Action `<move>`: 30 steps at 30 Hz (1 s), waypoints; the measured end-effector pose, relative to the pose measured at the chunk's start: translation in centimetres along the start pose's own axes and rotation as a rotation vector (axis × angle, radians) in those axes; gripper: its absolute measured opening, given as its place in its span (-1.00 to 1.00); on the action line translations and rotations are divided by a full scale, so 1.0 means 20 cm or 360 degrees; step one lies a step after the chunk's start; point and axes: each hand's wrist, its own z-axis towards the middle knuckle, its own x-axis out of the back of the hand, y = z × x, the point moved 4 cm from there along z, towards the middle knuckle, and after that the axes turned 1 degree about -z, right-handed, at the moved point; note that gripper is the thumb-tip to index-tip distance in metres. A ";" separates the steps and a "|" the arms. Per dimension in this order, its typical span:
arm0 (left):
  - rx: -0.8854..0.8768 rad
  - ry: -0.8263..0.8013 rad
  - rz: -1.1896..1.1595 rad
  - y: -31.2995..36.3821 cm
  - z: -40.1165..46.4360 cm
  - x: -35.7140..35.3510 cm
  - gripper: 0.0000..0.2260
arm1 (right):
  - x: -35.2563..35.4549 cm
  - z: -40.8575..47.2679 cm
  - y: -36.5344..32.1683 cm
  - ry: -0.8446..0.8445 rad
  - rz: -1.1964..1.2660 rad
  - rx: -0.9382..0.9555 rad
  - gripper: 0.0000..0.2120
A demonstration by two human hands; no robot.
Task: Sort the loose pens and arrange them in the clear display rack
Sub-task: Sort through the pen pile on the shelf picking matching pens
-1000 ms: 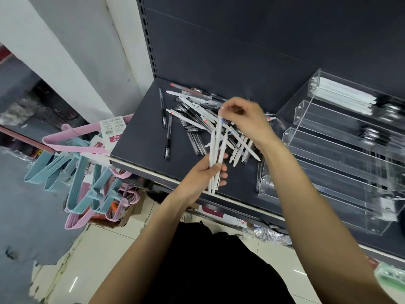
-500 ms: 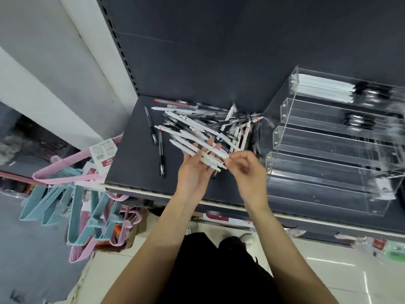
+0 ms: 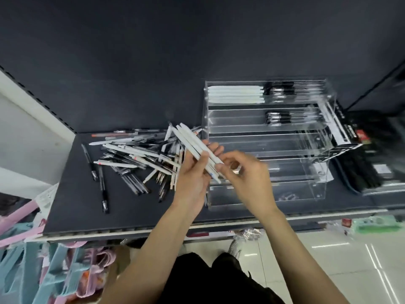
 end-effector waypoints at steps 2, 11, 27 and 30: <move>-0.0016 0.0012 -0.0006 -0.04 0.01 -0.08 -0.77 | 0.15 0.07 0.06 0.0027 0.0036 0.0014 -0.90; -0.0082 0.0465 -0.0183 -0.09 0.11 -0.13 -0.79 | 0.64 0.74 0.23 0.0053 -0.0510 0.0360 -0.87; -0.0148 0.0643 -0.0079 -0.05 0.18 -0.11 -0.77 | 0.35 1.05 0.27 -0.0526 -0.1150 0.0402 -0.90; -0.0105 0.0622 0.0075 -0.04 0.20 -0.12 -0.77 | 0.35 1.04 0.27 -0.0573 -0.1120 0.0360 -0.89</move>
